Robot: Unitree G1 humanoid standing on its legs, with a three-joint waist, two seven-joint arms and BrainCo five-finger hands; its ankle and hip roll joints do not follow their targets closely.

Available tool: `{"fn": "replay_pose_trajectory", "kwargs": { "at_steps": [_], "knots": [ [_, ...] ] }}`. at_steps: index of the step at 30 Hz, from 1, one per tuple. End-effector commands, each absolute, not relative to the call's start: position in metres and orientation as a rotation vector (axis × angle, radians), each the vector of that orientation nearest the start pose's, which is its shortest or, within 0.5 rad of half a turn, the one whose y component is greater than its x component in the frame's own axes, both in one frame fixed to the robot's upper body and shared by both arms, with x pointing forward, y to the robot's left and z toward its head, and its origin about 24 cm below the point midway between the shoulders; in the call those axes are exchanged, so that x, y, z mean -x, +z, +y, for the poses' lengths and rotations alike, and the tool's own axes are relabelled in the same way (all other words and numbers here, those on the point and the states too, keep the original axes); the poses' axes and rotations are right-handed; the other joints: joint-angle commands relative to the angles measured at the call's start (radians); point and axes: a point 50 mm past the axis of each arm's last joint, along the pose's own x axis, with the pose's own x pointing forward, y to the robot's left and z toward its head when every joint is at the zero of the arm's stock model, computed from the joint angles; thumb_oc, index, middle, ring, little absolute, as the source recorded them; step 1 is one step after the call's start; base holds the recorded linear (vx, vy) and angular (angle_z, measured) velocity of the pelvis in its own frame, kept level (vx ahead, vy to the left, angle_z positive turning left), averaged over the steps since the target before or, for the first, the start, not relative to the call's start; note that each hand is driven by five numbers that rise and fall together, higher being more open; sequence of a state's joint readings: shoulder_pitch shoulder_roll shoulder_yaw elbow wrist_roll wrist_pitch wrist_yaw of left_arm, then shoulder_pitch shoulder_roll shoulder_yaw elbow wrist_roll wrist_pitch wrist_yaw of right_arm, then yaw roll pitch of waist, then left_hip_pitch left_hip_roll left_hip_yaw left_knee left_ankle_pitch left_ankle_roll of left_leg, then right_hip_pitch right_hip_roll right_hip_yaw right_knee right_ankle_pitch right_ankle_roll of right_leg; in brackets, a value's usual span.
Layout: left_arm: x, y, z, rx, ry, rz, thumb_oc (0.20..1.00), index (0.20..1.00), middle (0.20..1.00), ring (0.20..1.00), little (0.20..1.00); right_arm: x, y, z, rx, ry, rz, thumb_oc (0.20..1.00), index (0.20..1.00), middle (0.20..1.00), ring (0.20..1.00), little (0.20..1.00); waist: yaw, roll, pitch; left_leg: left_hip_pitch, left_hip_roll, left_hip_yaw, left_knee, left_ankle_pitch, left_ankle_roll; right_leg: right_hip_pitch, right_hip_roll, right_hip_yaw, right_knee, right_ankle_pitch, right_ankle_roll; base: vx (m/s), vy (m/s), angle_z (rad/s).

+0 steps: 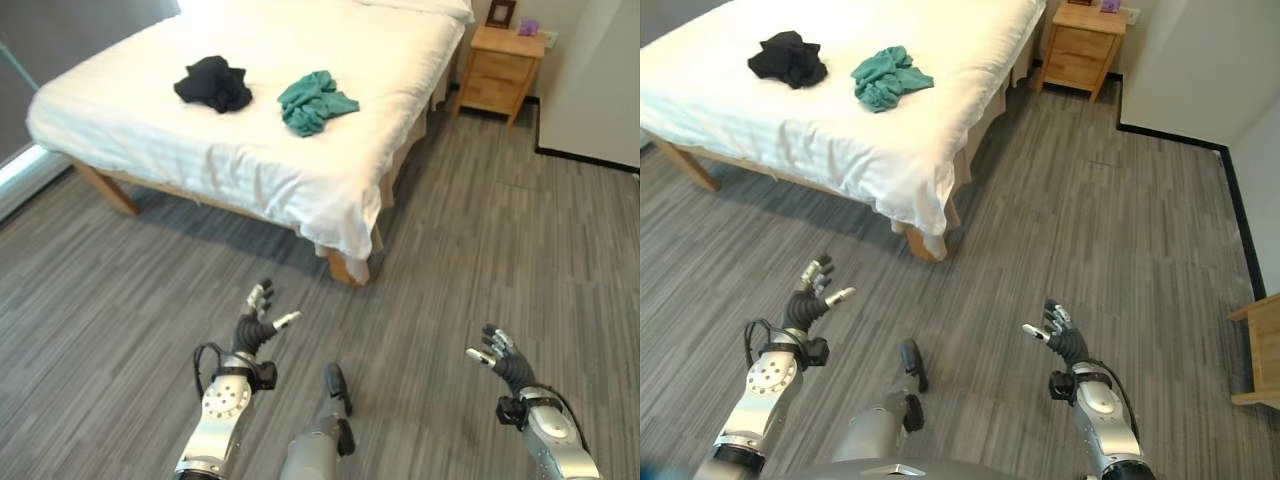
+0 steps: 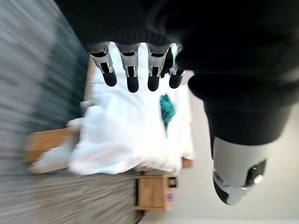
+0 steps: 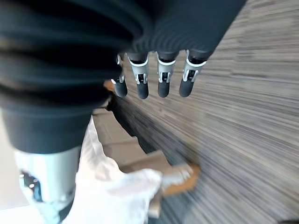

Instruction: Pick up bed clothes into laundry basket.

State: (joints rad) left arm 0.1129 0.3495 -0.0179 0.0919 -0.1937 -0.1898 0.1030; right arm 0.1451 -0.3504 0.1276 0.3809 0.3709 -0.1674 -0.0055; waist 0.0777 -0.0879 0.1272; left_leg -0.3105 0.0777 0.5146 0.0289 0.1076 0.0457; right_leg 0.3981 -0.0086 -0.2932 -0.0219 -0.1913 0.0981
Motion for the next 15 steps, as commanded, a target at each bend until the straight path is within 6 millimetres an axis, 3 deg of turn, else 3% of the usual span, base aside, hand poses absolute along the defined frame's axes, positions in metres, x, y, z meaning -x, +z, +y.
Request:
{"fn": "replay_pose_trajectory", "kwargs": {
  "at_steps": [1,2,3,4,5,6,7,8,9,11,15],
  "knots": [
    [-0.229,0.054,0.235,-0.151,0.118,-0.150,1.000,1.000,1.000,1.000,1.000,-0.216,-0.019,-0.226,0.011,-0.043,0.196,1.000,1.000,1.000,1.000,1.000,0.051,0.003,-0.058,0.096,0.058,-0.036,-0.070,0.146,-0.119,-0.110,-0.127,0.005,0.086,0.198,0.088,0.41,0.321,-0.24],
    [-0.232,0.061,0.241,-0.150,0.157,-0.175,1.000,1.000,1.000,1.000,1.000,-0.216,-0.018,-0.221,-0.073,-0.064,0.174,1.000,1.000,1.000,1.000,1.000,0.040,-0.005,-0.040,0.147,0.015,-0.044,-0.046,0.074,-0.062,-0.188,-0.178,0.046,0.374,0.348,0.127,0.53,0.423,-0.10],
    [-0.233,0.061,0.241,-0.150,0.153,-0.179,1.000,1.000,1.000,1.000,1.000,-0.214,-0.022,-0.220,-0.088,-0.067,0.189,1.000,1.000,1.000,1.000,1.000,0.027,0.002,-0.028,0.185,-0.004,-0.058,-0.045,0.042,-0.042,-0.259,-0.189,0.075,0.485,0.388,0.137,0.37,0.337,0.10],
    [-0.234,0.062,0.241,-0.149,0.153,-0.180,1.000,1.000,1.000,1.000,1.000,-0.215,-0.022,-0.220,-0.088,-0.067,0.188,1.000,1.000,1.000,1.000,1.000,0.028,0.000,-0.027,0.183,-0.007,-0.055,-0.045,0.039,-0.039,-0.266,-0.194,0.079,0.497,0.383,0.140,0.27,0.214,0.36],
    [-0.235,0.064,0.245,-0.170,0.158,-0.183,1.000,1.000,1.000,1.000,1.000,-0.218,-0.017,-0.220,-0.046,-0.047,0.174,1.000,1.000,1.000,1.000,1.000,0.013,0.010,-0.011,0.210,-0.015,-0.072,-0.037,0.019,-0.023,-0.309,-0.196,0.095,0.583,0.429,0.145,0.20,0.160,1.00],
    [-0.237,0.064,0.245,-0.181,0.155,-0.183,1.000,1.000,1.000,1.000,1.000,-0.221,-0.014,-0.220,-0.028,-0.047,0.163,1.000,1.000,1.000,1.000,1.000,0.001,0.032,0.000,0.231,-0.002,-0.069,-0.038,0.021,-0.009,-0.357,-0.197,0.089,0.638,0.426,0.122,0.48,0.252,1.03],
    [-0.238,0.061,0.246,-0.233,0.137,-0.152,1.000,1.000,1.000,1.000,1.000,-0.220,-0.011,-0.225,-0.023,-0.060,0.152,1.000,1.000,1.000,1.000,1.000,-0.025,0.053,0.002,0.293,-0.016,-0.107,-0.074,-0.001,0.000,-0.441,-0.201,0.083,0.666,0.385,0.108,0.34,0.159,1.10],
    [-0.237,0.061,0.246,-0.233,0.137,-0.152,1.000,1.000,1.000,1.000,1.000,-0.220,-0.011,-0.225,-0.023,-0.060,0.152,1.000,1.000,1.000,1.000,1.000,-0.028,0.052,0.004,0.295,-0.019,-0.109,-0.076,0.000,0.001,-0.439,-0.204,0.081,0.668,0.382,0.109,0.53,0.119,0.85],
    [-0.238,0.058,0.243,-0.253,0.107,-0.122,1.000,1.000,1.000,1.000,1.000,-0.220,-0.008,-0.228,-0.003,-0.054,0.152,1.000,1.000,1.000,1.000,1.000,-0.036,0.056,0.004,0.339,-0.028,-0.134,-0.098,-0.011,-0.007,-0.456,-0.265,0.022,0.578,0.372,0.097,0.25,0.015,1.04],
    [-0.238,0.056,0.240,-0.246,0.080,-0.113,1.000,1.000,1.000,1.000,1.000,-0.220,-0.006,-0.230,0.006,-0.057,0.148,1.000,1.000,1.000,1.000,1.000,-0.044,0.061,0.004,0.351,-0.031,-0.154,-0.102,-0.018,-0.013,-0.468,-0.282,0.005,0.525,0.354,0.091,0.35,-0.020,0.85],
    [-0.234,0.034,0.224,-0.215,-0.016,-0.024,1.000,1.000,1.000,1.000,1.000,-0.218,-0.001,-0.245,0.071,-0.077,0.147,1.000,1.000,1.000,1.000,1.000,-0.095,0.047,-0.008,0.397,-0.056,-0.260,-0.116,-0.055,-0.042,-0.502,-0.212,0.150,0.178,0.361,0.100,0.40,-0.107,0.94]
  ]
}}
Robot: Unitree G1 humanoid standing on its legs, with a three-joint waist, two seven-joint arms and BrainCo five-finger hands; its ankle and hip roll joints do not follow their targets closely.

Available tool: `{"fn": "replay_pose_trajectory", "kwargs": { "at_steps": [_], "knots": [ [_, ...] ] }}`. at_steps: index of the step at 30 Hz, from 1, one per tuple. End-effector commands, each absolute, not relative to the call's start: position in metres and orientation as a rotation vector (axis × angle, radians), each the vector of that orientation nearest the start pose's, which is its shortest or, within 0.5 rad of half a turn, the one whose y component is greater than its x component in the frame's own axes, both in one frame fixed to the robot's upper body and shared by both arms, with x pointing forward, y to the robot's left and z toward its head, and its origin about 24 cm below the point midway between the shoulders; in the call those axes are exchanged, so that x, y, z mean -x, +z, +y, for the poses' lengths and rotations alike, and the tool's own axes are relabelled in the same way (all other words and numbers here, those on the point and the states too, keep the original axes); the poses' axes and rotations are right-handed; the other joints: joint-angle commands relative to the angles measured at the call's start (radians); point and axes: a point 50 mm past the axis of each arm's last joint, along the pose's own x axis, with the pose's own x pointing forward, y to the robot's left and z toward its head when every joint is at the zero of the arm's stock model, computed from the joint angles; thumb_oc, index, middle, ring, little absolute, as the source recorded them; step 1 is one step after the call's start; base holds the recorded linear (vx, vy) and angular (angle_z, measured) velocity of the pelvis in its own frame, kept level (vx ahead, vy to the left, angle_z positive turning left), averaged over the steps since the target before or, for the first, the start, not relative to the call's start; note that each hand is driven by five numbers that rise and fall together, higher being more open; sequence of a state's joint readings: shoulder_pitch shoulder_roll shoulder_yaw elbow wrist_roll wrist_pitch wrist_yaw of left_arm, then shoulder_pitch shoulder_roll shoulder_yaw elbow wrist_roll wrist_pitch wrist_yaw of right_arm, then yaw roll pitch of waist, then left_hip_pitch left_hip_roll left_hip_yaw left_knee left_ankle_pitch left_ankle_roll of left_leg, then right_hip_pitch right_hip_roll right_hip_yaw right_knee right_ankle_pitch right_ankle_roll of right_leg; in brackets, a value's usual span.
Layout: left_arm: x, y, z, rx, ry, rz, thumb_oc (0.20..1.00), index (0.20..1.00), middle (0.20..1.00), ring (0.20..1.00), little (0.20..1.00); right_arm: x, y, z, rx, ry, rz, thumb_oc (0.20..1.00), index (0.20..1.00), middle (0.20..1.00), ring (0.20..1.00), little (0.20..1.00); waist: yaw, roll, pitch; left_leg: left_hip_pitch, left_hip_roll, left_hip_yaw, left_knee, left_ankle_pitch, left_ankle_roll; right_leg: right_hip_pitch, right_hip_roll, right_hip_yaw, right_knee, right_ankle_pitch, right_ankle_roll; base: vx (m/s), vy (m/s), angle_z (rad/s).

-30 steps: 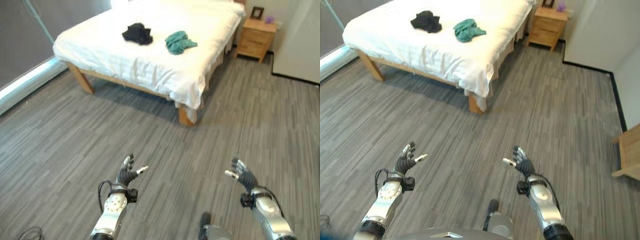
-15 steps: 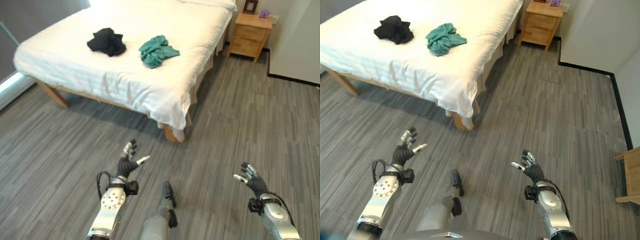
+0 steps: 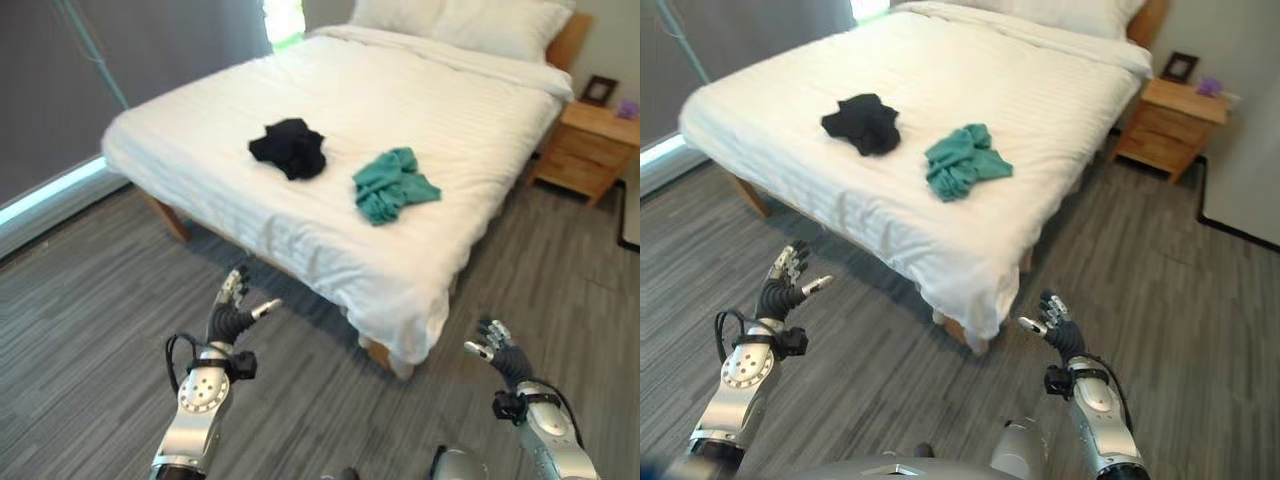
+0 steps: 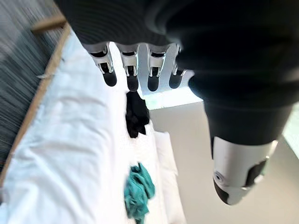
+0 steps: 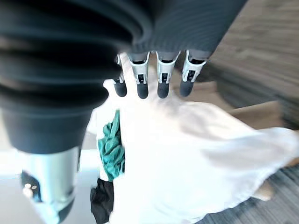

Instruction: Pick up bed clothes into laundry basket.

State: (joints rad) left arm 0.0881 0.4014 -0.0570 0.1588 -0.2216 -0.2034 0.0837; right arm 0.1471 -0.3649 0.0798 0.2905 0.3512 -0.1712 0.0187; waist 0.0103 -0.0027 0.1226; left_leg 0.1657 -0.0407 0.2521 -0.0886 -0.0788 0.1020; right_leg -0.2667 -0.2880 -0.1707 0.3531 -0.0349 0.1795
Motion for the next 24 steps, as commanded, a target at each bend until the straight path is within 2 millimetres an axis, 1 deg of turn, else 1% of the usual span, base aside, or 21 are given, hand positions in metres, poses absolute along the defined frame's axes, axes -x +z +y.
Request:
{"fn": "replay_pose_trajectory", "kwargs": {
  "at_steps": [1,3,4,5,6,7,8,9,10,11,12,14,16,17,18,19,20,21,22,23,24],
  "knots": [
    [-0.233,0.030,0.223,-0.221,-0.026,-0.008,1.000,1.000,1.000,1.000,1.000,-0.218,0.004,-0.248,0.096,-0.076,0.131,1.000,1.000,1.000,1.000,1.000,-0.033,-0.046,-0.004,-0.071,0.061,-0.018,0.001,0.123,-0.104,0.162,0.070,0.049,-0.251,0.223,0.029,0.30,-0.128,0.88],
    [-0.232,0.028,0.222,-0.221,-0.024,-0.001,1.000,1.000,1.000,1.000,1.000,-0.218,0.010,-0.254,0.135,-0.072,0.115,1.000,1.000,1.000,1.000,1.000,-0.040,-0.050,-0.003,-0.063,0.060,-0.045,0.001,0.109,-0.107,0.175,0.078,0.067,-0.285,0.217,0.036,0.19,-0.082,0.90],
    [-0.230,0.026,0.220,-0.226,-0.048,0.010,1.000,1.000,1.000,1.000,1.000,-0.218,0.014,-0.259,0.160,-0.075,0.110,1.000,1.000,1.000,1.000,1.000,-0.031,-0.059,-0.010,-0.060,0.057,-0.056,0.001,0.106,-0.108,0.197,0.078,0.062,-0.301,0.212,0.040,0.18,-0.124,0.83],
    [-0.224,0.022,0.222,-0.234,-0.060,0.031,1.000,1.000,1.000,1.000,1.000,-0.225,0.028,-0.274,0.230,-0.104,0.072,1.000,1.000,1.000,1.000,1.000,-0.016,-0.070,-0.021,-0.055,0.056,-0.058,0.001,0.106,-0.114,0.225,0.072,0.027,-0.328,0.237,0.045,0.17,-0.125,0.36],
    [-0.224,0.022,0.222,-0.233,-0.060,0.031,1.000,1.000,1.000,1.000,1.000,-0.225,0.028,-0.274,0.231,-0.104,0.072,1.000,1.000,1.000,1.000,1.000,-0.018,-0.068,-0.021,-0.055,0.057,-0.060,0.001,0.105,-0.115,0.227,0.073,0.025,-0.331,0.238,0.045,0.23,-0.167,0.12],
    [-0.218,0.018,0.225,-0.212,-0.051,0.051,1.000,1.000,1.000,1.000,1.000,-0.230,0.044,-0.293,0.318,-0.147,0.036,1.000,1.000,1.000,1.000,1.000,-0.006,-0.074,-0.032,-0.057,0.059,-0.070,0.001,0.108,-0.121,0.249,0.082,0.006,-0.358,0.236,0.039,0.16,-0.130,-0.02],
    [-0.214,0.013,0.227,-0.186,-0.044,0.072,1.000,1.000,1.000,1.000,1.000,-0.238,0.072,-0.311,0.462,-0.149,-0.011,1.000,1.000,1.000,1.000,1.000,0.002,-0.075,-0.033,-0.055,0.065,-0.076,0.001,0.104,-0.126,0.267,0.088,-0.011,-0.375,0.228,0.036,0.15,-0.131,0.26],
    [-0.214,0.013,0.227,-0.184,-0.044,0.071,1.000,1.000,1.000,1.000,1.000,-0.238,0.072,-0.311,0.463,-0.149,-0.012,1.000,1.000,1.000,1.000,1.000,0.002,-0.074,-0.034,-0.059,0.064,-0.076,0.001,0.108,-0.126,0.265,0.088,-0.011,-0.376,0.232,0.035,0.12,-0.088,0.21],
    [-0.207,0.006,0.223,-0.139,-0.078,0.108,1.000,1.000,1.000,1.000,1.000,-0.251,0.109,-0.332,0.664,-0.156,-0.051,1.000,1.000,1.000,1.000,1.000,0.016,-0.074,-0.040,-0.062,0.072,-0.083,0.001,0.104,-0.133,0.283,0.098,-0.018,-0.400,0.211,0.028,0.09,-0.066,0.13],
    [-0.206,0.004,0.218,-0.133,-0.114,0.121,1.000,1.000,1.000,1.000,1.000,-0.259,0.126,-0.344,0.755,-0.169,-0.050,1.000,1.000,1.000,1.000,1.000,0.025,-0.079,-0.046,-0.070,0.074,-0.085,0.001,0.107,-0.136,0.286,0.101,-0.025,-0.414,0.205,0.024,0.10,-0.065,0.05],
    [-0.206,0.004,0.218,-0.130,-0.112,0.120,1.000,1.000,1.000,1.000,1.000,-0.261,0.127,-0.344,0.757,-0.167,-0.053,1.000,1.000,1.000,1.000,1.000,0.022,-0.076,-0.045,-0.070,0.074,-0.085,0.001,0.107,-0.137,0.286,0.101,-0.026,-0.415,0.205,0.024,0.05,-0.043,0.06],
    [-0.204,0.004,0.208,-0.136,-0.194,0.129,1.000,1.000,1.000,1.000,1.000,-0.283,0.152,-0.364,0.895,-0.202,0.000,1.000,1.000,1.000,1.000,1.000,0.041,-0.078,-0.046,-0.075,0.081,-0.093,0.001,0.110,-0.145,0.295,0.110,-0.036,-0.426,0.194,0.018,0.07,-0.046,0.04],
    [-0.207,0.010,0.195,-0.130,-0.293,0.115,1.000,1.000,1.000,1.000,1.000,-0.311,0.183,-0.389,0.961,-0.310,0.107,1.000,1.000,1.000,1.000,1.000,0.073,-0.089,-0.043,-0.085,0.088,-0.101,0.001,0.117,-0.157,0.290,0.119,-0.041,-0.427,0.191,0.012,0.05,-0.045,-0.04],
    [-0.207,0.011,0.196,-0.125,-0.285,0.112,1.000,1.000,1.000,1.000,1.000,-0.315,0.186,-0.387,0.965,-0.304,0.100,1.000,1.000,1.000,1.000,1.000,0.066,-0.085,-0.042,-0.085,0.089,-0.099,0.001,0.117,-0.157,0.289,0.119,-0.039,-0.426,0.190,0.012,0.02,-0.023,-0.03],
    [-0.211,0.016,0.197,-0.144,-0.299,0.102,1.000,1.000,1.000,1.000,1.000,-0.325,0.216,-0.398,1.135,-0.373,0.176,1.000,1.000,1.000,1.000,1.000,0.091,-0.094,-0.036,-0.097,0.093,-0.107,0.001,0.122,-0.163,0.285,0.123,-0.047,-0.428,0.188,0.009,0.00,0.000,0.00],
    [-0.213,0.018,0.197,-0.137,-0.293,0.090,1.000,1.000,1.000,1.000,1.000,-0.331,0.228,-0.399,1.190,-0.407,0.190,1.000,1.000,1.000,1.000,1.000,0.094,-0.092,-0.034,-0.107,0.095,-0.112,0.001,0.125,-0.165,0.279,0.124,-0.051,-0.428,0.186,0.007,0.02,-0.020,-0.07],
    [-0.213,0.019,0.197,-0.131,-0.287,0.088,1.000,1.000,1.000,1.000,1.000,-0.334,0.232,-0.396,1.197,-0.404,0.183,1.000,1.000,1.000,1.000,1.000,0.087,-0.086,-0.034,-0.108,0.095,-0.112,0.001,0.126,-0.165,0.278,0.124,-0.051,-0.427,0.186,0.007,0.00,0.000,0.00],
    [-0.215,0.020,0.198,-0.135,-0.280,0.084,1.000,1.000,1.000,1.000,1.000,-0.336,0.244,-0.398,1.240,-0.443,0.192,1.000,1.000,1.000,1.000,1.000,0.103,-0.092,-0.028,-0.120,0.097,-0.121,0.001,0.130,-0.168,0.272,0.126,-0.057,-0.429,0.183,0.006,0.00,-0.022,0.20],
    [-0.216,0.021,0.198,-0.132,-0.275,0.077,1.000,1.000,1.000,1.000,1.000,-0.339,0.246,-0.394,1.237,-0.454,0.177,1.000,1.000,1.000,1.000,1.000,0.099,-0.086,-0.026,-0.128,0.097,-0.125,0.001,0.132,-0.168,0.268,0.127,-0.060,-0.428,0.182,0.005,-0.02,-0.039,0.31],
    [-0.217,0.022,0.199,-0.136,-0.273,0.076,1.000,1.000,1.000,1.000,1.000,-0.341,0.255,-0.394,1.258,-0.480,0.184,1.000,1.000,1.000,1.000,1.000,0.112,-0.085,-0.022,-0.146,0.099,-0.137,0.001,0.138,-0.171,0.258,0.127,-0.067,-0.430,0.179,0.003,-0.07,-0.058,0.34],
    [-0.217,0.022,0.203,-0.146,-0.263,0.080,1.000,1.000,1.000,1.000,1.000,-0.345,0.274,-0.390,1.349,-0.510,0.178,1.000,1.000,1.000,1.000,1.000,0.138,-0.087,-0.004,-0.182,0.100,-0.154,0.001,0.150,-0.176,0.242,0.128,-0.086,-0.435,0.175,0.000,-0.07,-0.055,0.18]
  ]
}}
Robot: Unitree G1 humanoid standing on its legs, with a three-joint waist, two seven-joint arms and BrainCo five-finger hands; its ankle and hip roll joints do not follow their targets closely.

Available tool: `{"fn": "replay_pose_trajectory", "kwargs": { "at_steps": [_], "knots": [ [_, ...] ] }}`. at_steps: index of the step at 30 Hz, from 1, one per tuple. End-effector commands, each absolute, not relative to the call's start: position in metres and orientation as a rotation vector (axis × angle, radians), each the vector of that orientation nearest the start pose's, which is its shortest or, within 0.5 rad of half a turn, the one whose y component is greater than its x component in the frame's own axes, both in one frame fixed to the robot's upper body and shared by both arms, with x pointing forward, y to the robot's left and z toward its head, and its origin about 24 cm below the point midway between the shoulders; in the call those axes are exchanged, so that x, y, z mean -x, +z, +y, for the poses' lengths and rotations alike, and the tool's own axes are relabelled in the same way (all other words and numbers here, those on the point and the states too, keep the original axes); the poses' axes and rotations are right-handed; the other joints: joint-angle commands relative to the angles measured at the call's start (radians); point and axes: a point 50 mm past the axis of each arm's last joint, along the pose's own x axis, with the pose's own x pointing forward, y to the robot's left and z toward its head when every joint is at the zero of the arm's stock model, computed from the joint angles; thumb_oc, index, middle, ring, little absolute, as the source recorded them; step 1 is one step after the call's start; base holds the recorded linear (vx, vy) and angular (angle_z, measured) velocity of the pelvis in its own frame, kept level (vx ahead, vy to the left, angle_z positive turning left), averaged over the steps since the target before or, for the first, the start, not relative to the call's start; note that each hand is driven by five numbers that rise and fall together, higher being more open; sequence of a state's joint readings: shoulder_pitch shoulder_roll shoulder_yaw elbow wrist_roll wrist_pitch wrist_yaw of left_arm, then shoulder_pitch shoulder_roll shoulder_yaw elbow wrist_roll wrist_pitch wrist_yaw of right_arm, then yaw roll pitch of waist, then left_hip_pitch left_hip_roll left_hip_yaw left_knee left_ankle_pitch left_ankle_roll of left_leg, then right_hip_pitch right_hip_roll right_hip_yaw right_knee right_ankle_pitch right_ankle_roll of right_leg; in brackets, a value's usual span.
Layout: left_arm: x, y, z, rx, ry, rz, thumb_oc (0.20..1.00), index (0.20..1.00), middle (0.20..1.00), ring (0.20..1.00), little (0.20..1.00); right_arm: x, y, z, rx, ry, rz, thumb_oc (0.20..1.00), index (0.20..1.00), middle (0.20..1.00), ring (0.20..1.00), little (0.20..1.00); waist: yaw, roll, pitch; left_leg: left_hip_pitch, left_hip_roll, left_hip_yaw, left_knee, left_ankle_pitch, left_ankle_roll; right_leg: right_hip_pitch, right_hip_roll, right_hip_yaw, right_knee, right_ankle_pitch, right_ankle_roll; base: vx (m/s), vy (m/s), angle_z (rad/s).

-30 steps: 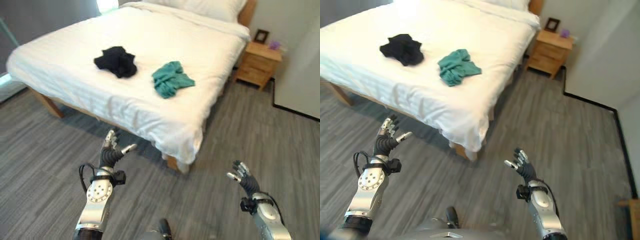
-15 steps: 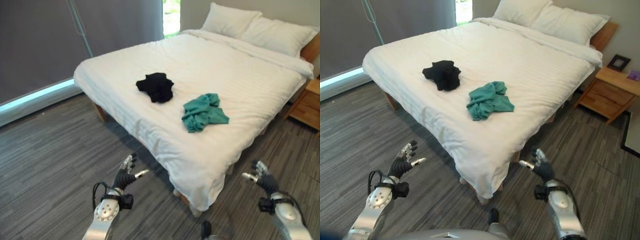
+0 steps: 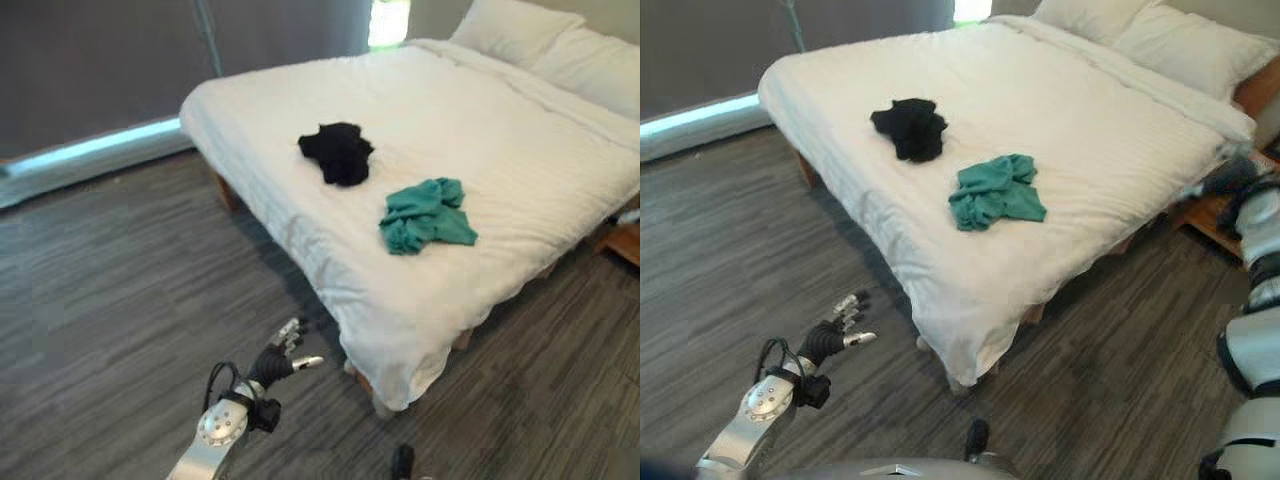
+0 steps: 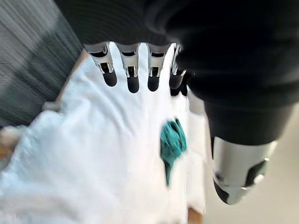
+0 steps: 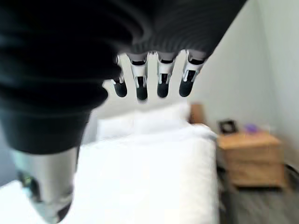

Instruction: Pick up bed clothes into laundry basket.

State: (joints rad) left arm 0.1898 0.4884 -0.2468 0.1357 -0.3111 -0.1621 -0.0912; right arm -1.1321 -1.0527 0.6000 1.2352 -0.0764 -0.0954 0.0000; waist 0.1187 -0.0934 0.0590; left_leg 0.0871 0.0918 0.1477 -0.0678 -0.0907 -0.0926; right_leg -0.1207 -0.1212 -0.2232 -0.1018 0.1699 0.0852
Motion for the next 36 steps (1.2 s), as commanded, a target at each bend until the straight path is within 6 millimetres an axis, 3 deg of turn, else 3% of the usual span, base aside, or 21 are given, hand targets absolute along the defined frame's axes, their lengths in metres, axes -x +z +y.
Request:
{"fn": "replay_pose_trajectory", "kwargs": {
  "at_steps": [1,2,6,7,8,10,16,22,27,36],
  "knots": [
    [-0.218,0.023,0.203,-0.144,-0.261,0.078,1.000,1.000,1.000,1.000,1.000,-0.346,0.276,-0.389,1.352,-0.510,0.175,1.000,1.000,1.000,1.000,1.000,0.026,0.007,0.059,-0.106,-0.033,-0.051,-0.019,0.162,0.019,0.094,-0.039,-0.035,0.020,-0.030,0.094,-0.09,-0.056,0.33],
    [-0.218,0.022,0.207,-0.160,-0.246,0.086,1.000,1.000,1.000,1.000,1.000,-0.351,0.296,-0.379,1.404,-0.532,0.118,1.000,1.000,1.000,1.000,1.000,0.041,0.009,0.077,-0.142,-0.033,-0.068,-0.019,0.174,0.015,0.072,-0.039,-0.050,0.017,-0.031,0.091,-0.07,-0.042,0.41],
    [-0.217,0.019,0.213,-0.181,-0.224,0.104,1.000,1.000,1.000,1.000,1.000,-0.354,0.323,-0.369,1.404,-0.572,0.044,1.000,1.000,1.000,1.000,1.000,0.059,0.017,0.109,-0.200,-0.030,-0.090,-0.019,0.196,0.003,0.033,-0.036,-0.068,0.015,-0.029,0.085,-0.08,-0.051,0.35],
    [-0.220,0.023,0.214,-0.190,-0.216,0.086,1.000,1.000,1.000,1.000,1.000,-0.350,0.343,-0.367,1.388,-0.628,-0.009,1.000,1.000,1.000,1.000,1.000,0.070,0.029,0.138,-0.244,-0.028,-0.104,-0.019,0.213,-0.006,0.002,-0.034,-0.081,0.015,-0.030,0.082,-0.10,-0.056,0.26],
    [-0.220,0.024,0.214,-0.188,-0.216,0.084,1.000,1.000,1.000,1.000,1.000,-0.350,0.344,-0.366,1.389,-0.630,-0.011,1.000,1.000,1.000,1.000,1.000,0.068,0.030,0.137,-0.248,-0.028,-0.105,-0.019,0.214,-0.006,-0.001,-0.033,-0.083,0.015,-0.029,0.082,-0.10,-0.054,0.22],
    [-0.225,0.022,0.210,-0.172,-0.202,0.081,1.000,1.000,1.000,1.000,1.000,-0.342,0.366,-0.369,1.327,-0.722,-0.077,1.000,1.000,1.000,1.000,1.000,0.081,0.041,0.171,-0.299,-0.024,-0.123,-0.019,0.229,-0.017,-0.041,-0.028,-0.093,0.015,-0.034,0.076,-0.09,-0.080,0.22],
    [-0.234,0.023,0.197,-0.143,-0.204,0.063,1.000,1.000,1.000,1.000,1.000,-0.348,0.381,-0.354,1.339,-0.724,-0.113,1.000,1.000,1.000,1.000,1.000,0.090,0.032,0.212,-0.351,-0.010,-0.139,-0.019,0.248,-0.028,-0.094,-0.010,-0.095,0.015,-0.031,0.065,-0.04,-0.064,0.16],
    [-0.244,0.028,0.180,-0.119,-0.233,0.035,1.000,1.000,1.000,1.000,1.000,-0.368,0.366,-0.329,1.182,-0.647,-0.160,1.000,1.000,1.000,1.000,1.000,0.081,0.012,0.239,-0.384,0.015,-0.148,-0.019,0.263,-0.037,-0.137,0.026,-0.066,0.015,-0.038,0.055,-0.02,-0.074,-0.05],
    [-0.252,0.034,0.176,-0.119,-0.231,0.005,1.000,1.000,1.000,1.000,1.000,-0.374,0.346,-0.332,1.118,-0.627,-0.114,1.000,1.000,1.000,1.000,1.000,0.084,0.013,0.248,-0.410,0.010,-0.169,-0.019,0.272,-0.035,-0.161,0.029,-0.062,0.015,-0.036,0.052,-0.01,-0.039,0.01],
    [-0.255,0.033,0.179,-0.109,-0.193,-0.004,1.000,1.000,1.000,1.000,1.000,-0.376,0.331,-0.328,1.120,-0.524,-0.156,1.000,1.000,1.000,1.000,1.000,0.088,0.021,0.263,-0.491,0.001,-0.186,-0.019,0.285,-0.039,-0.250,0.032,-0.039,0.015,-0.010,0.061,-0.01,-0.003,0.07]
  ]
}}
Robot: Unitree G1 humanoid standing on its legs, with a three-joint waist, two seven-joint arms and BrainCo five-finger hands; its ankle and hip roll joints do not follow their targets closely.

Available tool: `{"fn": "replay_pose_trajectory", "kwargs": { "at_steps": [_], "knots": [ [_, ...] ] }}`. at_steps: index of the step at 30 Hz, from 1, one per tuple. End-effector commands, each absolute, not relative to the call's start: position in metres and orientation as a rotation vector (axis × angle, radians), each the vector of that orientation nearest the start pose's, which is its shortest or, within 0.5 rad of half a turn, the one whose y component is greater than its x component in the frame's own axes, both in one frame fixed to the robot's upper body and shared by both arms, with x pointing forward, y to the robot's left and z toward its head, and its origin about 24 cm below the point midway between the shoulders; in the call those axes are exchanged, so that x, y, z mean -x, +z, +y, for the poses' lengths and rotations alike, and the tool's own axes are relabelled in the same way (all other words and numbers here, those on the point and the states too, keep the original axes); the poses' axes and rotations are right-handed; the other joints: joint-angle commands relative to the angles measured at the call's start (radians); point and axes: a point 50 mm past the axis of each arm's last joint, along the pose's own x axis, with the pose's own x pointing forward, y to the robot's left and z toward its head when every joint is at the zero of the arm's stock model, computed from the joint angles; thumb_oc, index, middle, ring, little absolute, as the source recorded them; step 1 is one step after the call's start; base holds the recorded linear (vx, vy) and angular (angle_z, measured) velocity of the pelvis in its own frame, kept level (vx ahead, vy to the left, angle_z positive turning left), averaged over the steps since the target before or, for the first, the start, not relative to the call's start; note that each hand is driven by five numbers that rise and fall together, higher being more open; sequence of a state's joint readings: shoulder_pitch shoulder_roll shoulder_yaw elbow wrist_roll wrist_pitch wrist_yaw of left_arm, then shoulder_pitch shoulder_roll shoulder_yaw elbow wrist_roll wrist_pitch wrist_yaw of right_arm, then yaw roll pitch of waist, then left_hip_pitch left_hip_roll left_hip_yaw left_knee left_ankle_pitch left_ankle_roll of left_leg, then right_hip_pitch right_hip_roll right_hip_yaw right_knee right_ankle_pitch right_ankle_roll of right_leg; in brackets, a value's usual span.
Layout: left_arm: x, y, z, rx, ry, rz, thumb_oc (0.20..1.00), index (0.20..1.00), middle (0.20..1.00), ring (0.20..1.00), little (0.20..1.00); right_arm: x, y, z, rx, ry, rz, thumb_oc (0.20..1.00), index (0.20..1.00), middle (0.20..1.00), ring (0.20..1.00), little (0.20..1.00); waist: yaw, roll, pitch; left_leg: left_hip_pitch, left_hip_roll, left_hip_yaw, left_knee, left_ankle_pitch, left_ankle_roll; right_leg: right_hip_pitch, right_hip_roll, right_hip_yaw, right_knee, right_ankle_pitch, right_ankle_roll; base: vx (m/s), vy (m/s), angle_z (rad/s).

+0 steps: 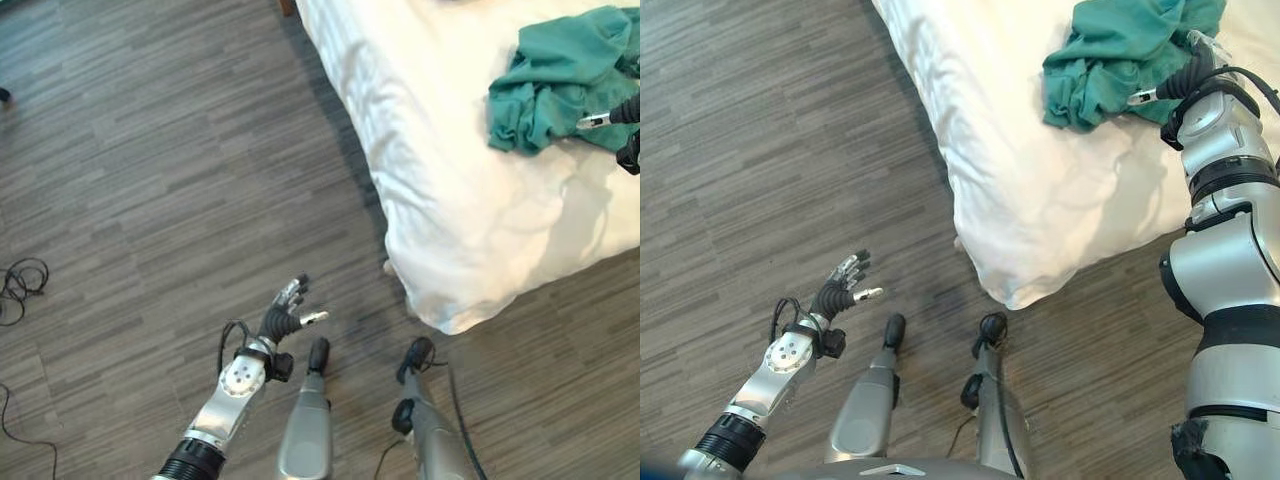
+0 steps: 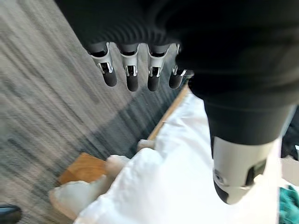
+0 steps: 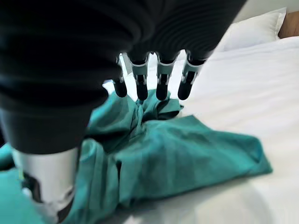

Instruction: Pick up bed clothes into laundry basket.

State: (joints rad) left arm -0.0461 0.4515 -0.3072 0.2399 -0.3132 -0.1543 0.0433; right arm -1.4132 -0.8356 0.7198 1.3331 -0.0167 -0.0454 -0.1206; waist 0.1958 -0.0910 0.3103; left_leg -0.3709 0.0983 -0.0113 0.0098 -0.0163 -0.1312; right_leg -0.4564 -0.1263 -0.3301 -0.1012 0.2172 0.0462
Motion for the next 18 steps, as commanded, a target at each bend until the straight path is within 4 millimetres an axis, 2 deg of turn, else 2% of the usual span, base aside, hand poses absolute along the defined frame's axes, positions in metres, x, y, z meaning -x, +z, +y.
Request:
{"fn": "replay_pose_trajectory", "kwargs": {
  "at_steps": [1,5,7,8,10,14,15,17,18],
  "knots": [
    [-0.256,0.033,0.178,-0.107,-0.191,-0.006,1.000,1.000,1.000,1.000,1.000,-0.377,0.329,-0.323,1.110,-0.492,-0.193,1.000,1.000,1.000,1.000,1.000,0.008,0.018,0.014,-0.044,-0.006,-0.028,-0.097,0.212,-0.002,0.074,0.039,0.070,0.014,-0.055,0.102,-0.04,0.019,-0.02],
    [-0.257,0.030,0.180,-0.100,-0.143,-0.005,1.000,1.000,1.000,1.000,1.000,-0.368,0.305,-0.287,1.076,-0.228,-0.409,1.000,1.000,1.000,1.000,1.000,-0.031,0.015,0.029,-0.100,-0.007,-0.029,-0.097,0.215,-0.006,0.017,0.045,0.086,0.014,-0.043,0.106,-0.01,0.003,0.01],
    [-0.256,0.023,0.182,-0.109,-0.132,0.022,1.000,1.000,1.000,1.000,1.000,-0.359,0.278,-0.278,1.086,-0.100,-0.401,1.000,1.000,1.000,1.000,1.000,-0.049,0.010,0.030,-0.123,-0.009,-0.032,-0.097,0.223,-0.006,-0.009,0.043,0.086,0.014,-0.037,0.105,-0.01,0.006,-0.02],
    [-0.252,0.017,0.184,-0.134,-0.139,0.046,1.000,1.000,1.000,1.000,1.000,-0.352,0.247,-0.277,1.125,0.012,-0.322,1.000,1.000,1.000,1.000,1.000,-0.063,0.009,0.035,-0.135,-0.012,-0.031,-0.097,0.222,-0.008,-0.024,0.042,0.088,0.014,-0.035,0.106,0.00,0.000,0.00],
    [-0.250,0.016,0.186,-0.139,-0.142,0.048,1.000,1.000,1.000,1.000,1.000,-0.352,0.229,-0.285,1.138,0.030,-0.242,1.000,1.000,1.000,1.000,1.000,-0.065,0.013,0.038,-0.127,-0.009,-0.028,-0.097,0.216,-0.008,-0.018,0.041,0.094,0.014,-0.038,0.105,0.00,0.000,0.00],
    [-0.251,0.019,0.188,-0.135,-0.137,0.034,1.000,1.000,1.000,1.000,1.000,-0.352,0.214,-0.293,1.150,0.043,-0.162,1.000,1.000,1.000,1.000,1.000,-0.069,0.018,0.039,-0.111,-0.014,-0.024,-0.097,0.214,-0.007,-0.008,0.039,0.101,0.014,-0.036,0.104,-0.01,0.018,-0.05],
    [-0.250,0.020,0.191,-0.139,-0.129,0.029,1.000,1.000,1.000,1.000,1.000,-0.351,0.212,-0.296,1.179,0.052,-0.143,0.200,0.200,0.200,0.200,0.200,-0.073,0.019,0.036,-0.102,-0.019,-0.022,-0.097,0.216,-0.005,-0.003,0.037,0.107,0.014,-0.034,0.104,0.00,0.000,0.00],
    [-0.250,0.022,0.192,-0.142,-0.129,0.021,1.000,1.000,1.000,1.000,1.000,-0.349,0.212,-0.298,1.200,0.054,-0.135,0.200,0.200,0.200,0.200,0.200,-0.077,0.019,0.033,-0.096,-0.021,-0.019,-0.097,0.214,-0.005,0.003,0.037,0.110,0.014,-0.034,0.104,0.00,0.000,0.00],
    [-0.250,0.023,0.193,-0.143,-0.125,0.016,1.000,1.000,1.000,1.000,1.000,-0.346,0.212,-0.306,1.224,0.023,-0.120,0.200,0.200,0.200,0.200,0.200,-0.082,0.022,0.027,-0.082,-0.022,-0.016,-0.097,0.207,-0.005,0.015,0.037,0.115,0.014,-0.039,0.105,-0.02,0.008,0.04]
  ]
}}
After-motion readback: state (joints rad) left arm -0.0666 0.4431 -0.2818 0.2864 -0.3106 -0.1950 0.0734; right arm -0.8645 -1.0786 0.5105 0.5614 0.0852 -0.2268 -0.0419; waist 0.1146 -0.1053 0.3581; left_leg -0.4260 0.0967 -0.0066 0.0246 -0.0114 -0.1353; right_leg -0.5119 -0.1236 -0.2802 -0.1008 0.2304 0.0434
